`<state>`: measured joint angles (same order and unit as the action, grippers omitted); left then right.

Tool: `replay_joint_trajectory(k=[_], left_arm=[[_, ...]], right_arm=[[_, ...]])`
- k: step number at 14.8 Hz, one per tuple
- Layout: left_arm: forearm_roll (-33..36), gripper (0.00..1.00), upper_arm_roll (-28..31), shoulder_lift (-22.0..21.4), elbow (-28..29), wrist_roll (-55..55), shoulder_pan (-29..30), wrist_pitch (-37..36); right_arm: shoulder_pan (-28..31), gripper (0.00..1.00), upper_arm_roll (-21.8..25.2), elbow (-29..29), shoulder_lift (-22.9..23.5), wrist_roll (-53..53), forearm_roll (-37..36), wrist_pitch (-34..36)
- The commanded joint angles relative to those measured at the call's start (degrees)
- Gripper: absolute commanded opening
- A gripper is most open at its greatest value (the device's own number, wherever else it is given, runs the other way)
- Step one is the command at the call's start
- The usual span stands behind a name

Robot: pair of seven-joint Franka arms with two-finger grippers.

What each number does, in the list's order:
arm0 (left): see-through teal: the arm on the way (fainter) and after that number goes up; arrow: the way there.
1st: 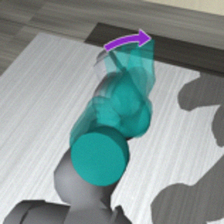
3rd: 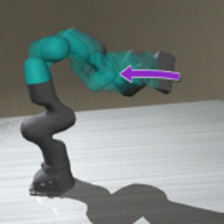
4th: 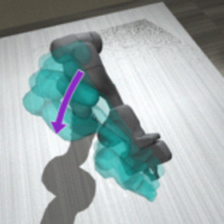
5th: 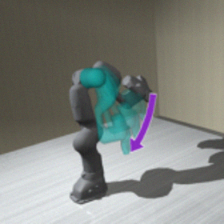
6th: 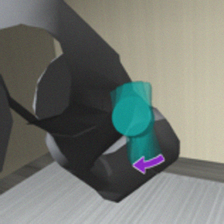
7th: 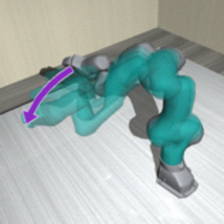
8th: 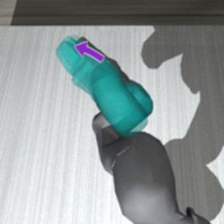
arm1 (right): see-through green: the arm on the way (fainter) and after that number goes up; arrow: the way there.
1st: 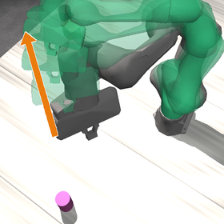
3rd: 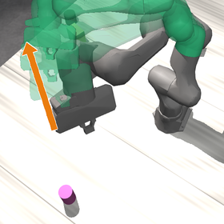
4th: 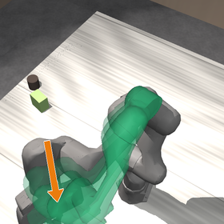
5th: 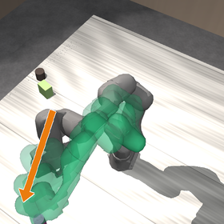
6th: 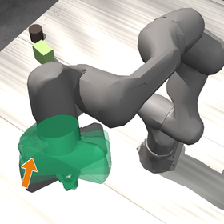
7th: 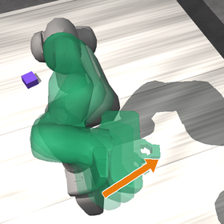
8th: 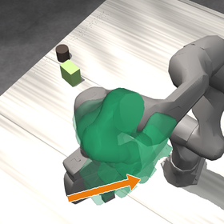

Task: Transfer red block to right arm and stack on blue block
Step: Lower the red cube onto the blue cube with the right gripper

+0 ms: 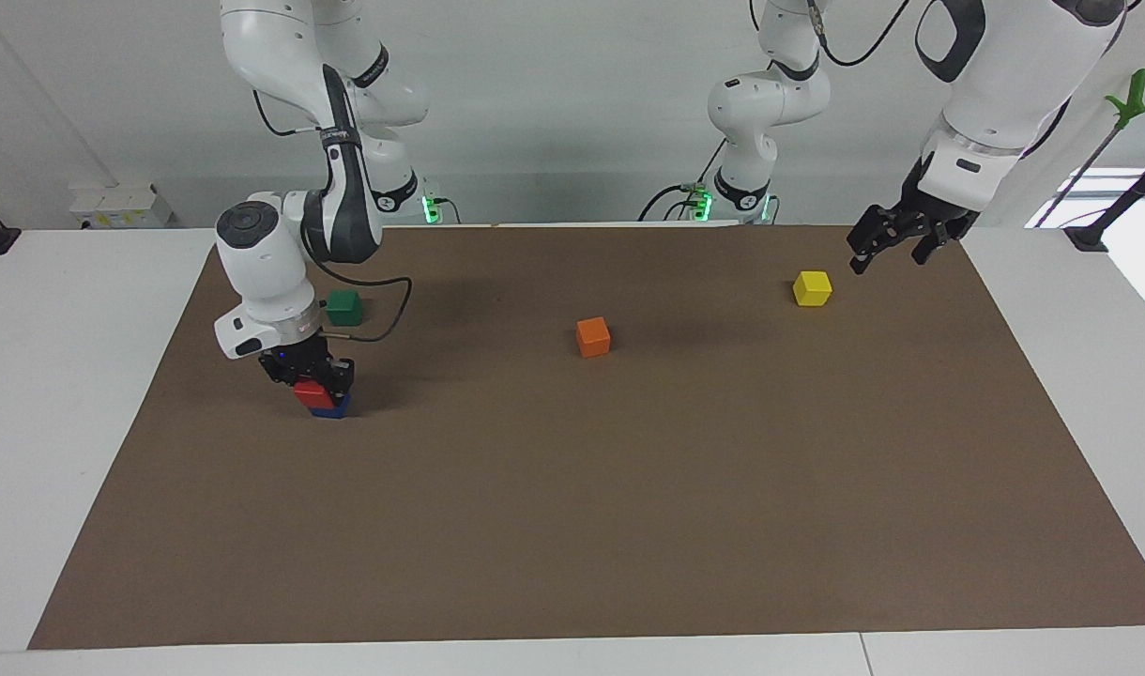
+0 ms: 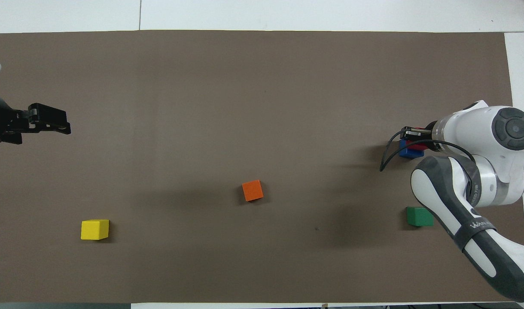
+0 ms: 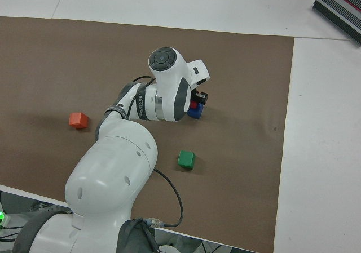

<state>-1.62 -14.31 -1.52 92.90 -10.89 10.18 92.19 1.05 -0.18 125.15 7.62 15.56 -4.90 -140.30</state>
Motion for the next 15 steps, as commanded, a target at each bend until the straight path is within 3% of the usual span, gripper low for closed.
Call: replay_joint_trajectory(k=[1, 9, 13, 14, 15], left_arm=[[1.2, 1.00, -0.3, -1.9, 1.4, -0.5, 0.5, -0.4], [1.2, 1.00, 0.4, -4.2, 4.2, -0.3, 0.1, -1.1], [1.2, 1.00, 10.7, -4.2, 4.1, 0.0, -11.2, -1.2], [1.2, 1.00, 11.1, -4.2, 4.1, 0.1, -11.6, -1.2], [1.2, 1.00, 11.1, -4.2, 4.1, 0.2, -11.4, -1.2]], right_arm=[[0.4, 0.00, -0.3, 0.1, 0.2, 2.8, -2.4, -1.1], [0.6, 0.00, -0.3, 2.0, -0.2, 4.4, -2.4, -3.2], [0.7, 0.00, -0.3, 2.1, -0.2, 4.3, -2.3, -3.6], [0.8, 0.01, -0.3, 2.1, -0.2, 4.3, -2.4, -3.6], [0.8, 0.09, -0.3, 2.1, -0.2, 4.3, -2.4, -3.6]])
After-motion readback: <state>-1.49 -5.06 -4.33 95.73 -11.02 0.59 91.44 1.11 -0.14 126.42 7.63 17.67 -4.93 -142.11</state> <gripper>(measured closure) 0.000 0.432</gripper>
